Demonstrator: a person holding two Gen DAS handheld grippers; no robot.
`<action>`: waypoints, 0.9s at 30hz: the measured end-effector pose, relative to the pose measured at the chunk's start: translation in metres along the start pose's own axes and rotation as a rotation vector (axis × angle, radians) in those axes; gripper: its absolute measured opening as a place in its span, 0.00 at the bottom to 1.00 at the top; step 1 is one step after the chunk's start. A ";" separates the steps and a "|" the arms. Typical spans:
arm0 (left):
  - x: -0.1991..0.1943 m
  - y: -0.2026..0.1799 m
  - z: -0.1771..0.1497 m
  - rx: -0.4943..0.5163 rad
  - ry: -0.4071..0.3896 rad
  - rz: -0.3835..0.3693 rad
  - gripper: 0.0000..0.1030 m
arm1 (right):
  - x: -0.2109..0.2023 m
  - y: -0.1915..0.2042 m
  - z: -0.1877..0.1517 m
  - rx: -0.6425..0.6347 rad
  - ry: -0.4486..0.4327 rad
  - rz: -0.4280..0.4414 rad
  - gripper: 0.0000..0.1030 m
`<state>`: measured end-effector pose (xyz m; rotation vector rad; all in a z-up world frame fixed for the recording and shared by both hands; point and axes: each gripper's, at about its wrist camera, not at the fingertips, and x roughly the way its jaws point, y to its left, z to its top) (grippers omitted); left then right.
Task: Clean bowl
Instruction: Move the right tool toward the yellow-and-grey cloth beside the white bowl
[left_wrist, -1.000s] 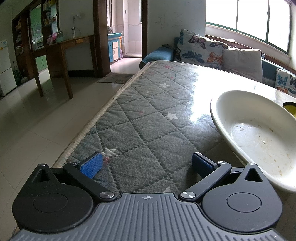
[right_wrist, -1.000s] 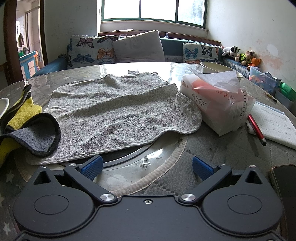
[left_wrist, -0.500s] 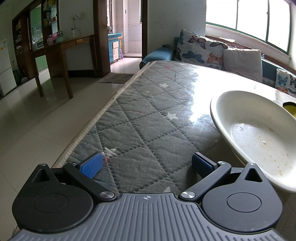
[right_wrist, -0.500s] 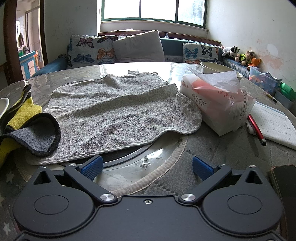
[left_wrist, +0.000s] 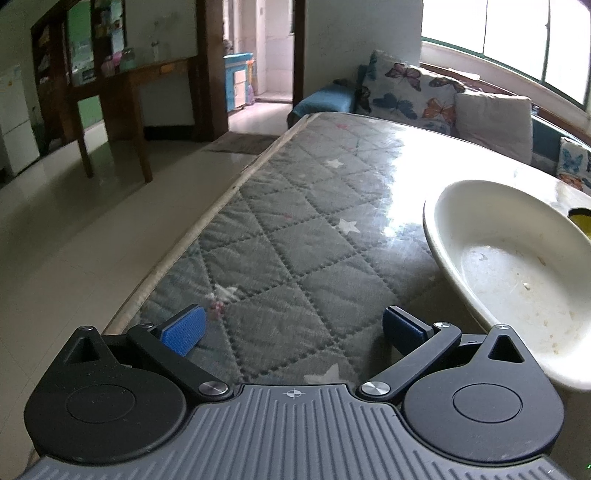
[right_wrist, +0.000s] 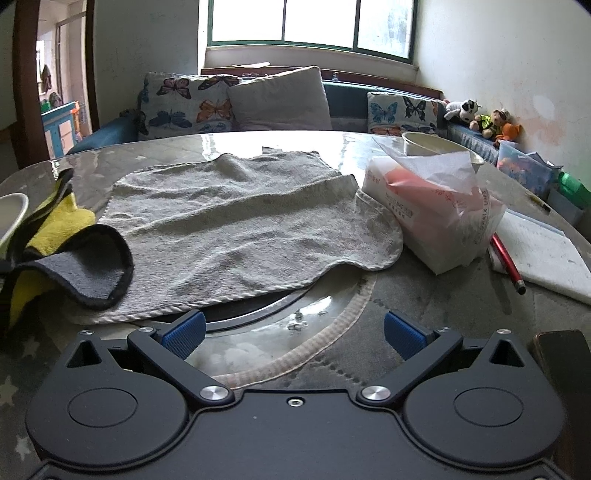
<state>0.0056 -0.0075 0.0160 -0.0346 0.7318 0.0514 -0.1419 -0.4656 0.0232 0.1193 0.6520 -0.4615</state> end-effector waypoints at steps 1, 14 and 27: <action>-0.001 0.000 0.000 -0.009 0.004 0.004 1.00 | -0.001 0.000 0.000 -0.002 -0.003 0.001 1.00; -0.029 -0.010 0.002 0.006 0.020 0.046 1.00 | -0.038 0.023 0.012 -0.074 -0.070 0.155 1.00; -0.052 -0.029 0.003 0.061 0.027 -0.026 1.00 | -0.060 0.074 0.022 -0.187 -0.073 0.383 1.00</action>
